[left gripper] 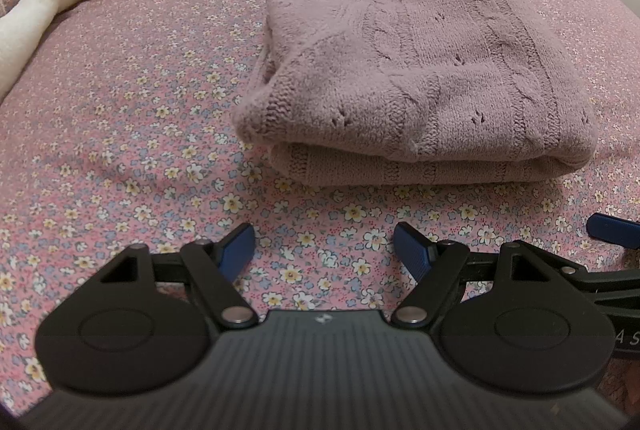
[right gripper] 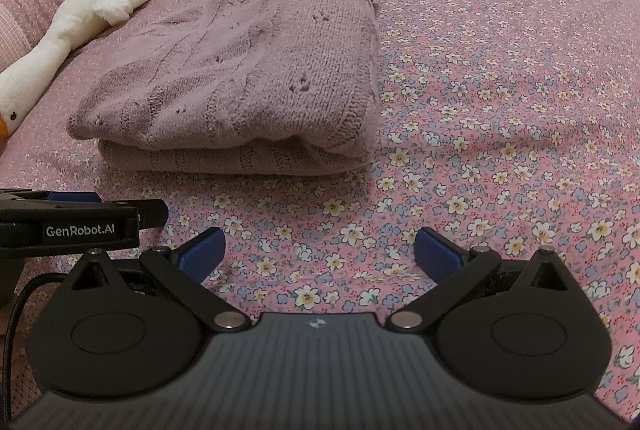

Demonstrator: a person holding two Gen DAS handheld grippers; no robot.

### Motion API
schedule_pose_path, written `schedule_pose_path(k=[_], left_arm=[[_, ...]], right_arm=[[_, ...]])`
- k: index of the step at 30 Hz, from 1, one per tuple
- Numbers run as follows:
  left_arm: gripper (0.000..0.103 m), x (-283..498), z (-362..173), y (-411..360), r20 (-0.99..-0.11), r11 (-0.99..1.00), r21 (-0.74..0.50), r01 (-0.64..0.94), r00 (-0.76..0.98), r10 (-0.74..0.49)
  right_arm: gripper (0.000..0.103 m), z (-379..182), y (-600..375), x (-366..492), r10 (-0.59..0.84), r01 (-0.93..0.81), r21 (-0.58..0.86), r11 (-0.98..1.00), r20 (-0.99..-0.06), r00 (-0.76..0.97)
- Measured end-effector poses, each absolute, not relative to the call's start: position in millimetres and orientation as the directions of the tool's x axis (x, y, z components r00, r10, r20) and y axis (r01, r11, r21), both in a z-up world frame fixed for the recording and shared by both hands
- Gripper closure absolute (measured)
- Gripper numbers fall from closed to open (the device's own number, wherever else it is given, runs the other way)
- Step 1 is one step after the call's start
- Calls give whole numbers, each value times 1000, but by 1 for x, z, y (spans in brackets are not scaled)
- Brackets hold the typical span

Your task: Fold small clothes

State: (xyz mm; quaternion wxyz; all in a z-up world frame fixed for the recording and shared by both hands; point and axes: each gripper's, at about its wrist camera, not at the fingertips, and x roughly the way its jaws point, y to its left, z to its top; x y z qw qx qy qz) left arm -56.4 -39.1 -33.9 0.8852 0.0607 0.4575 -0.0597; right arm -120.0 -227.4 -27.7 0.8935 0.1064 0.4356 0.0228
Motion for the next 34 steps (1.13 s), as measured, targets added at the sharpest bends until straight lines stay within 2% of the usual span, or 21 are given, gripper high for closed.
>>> schedule_pose_path(k=[34], left_arm=[[25, -57, -32, -38, -822, 986, 47, 158, 567, -52]], right_arm=[[0, -26, -230, -120, 142, 55, 223, 973, -773, 618]])
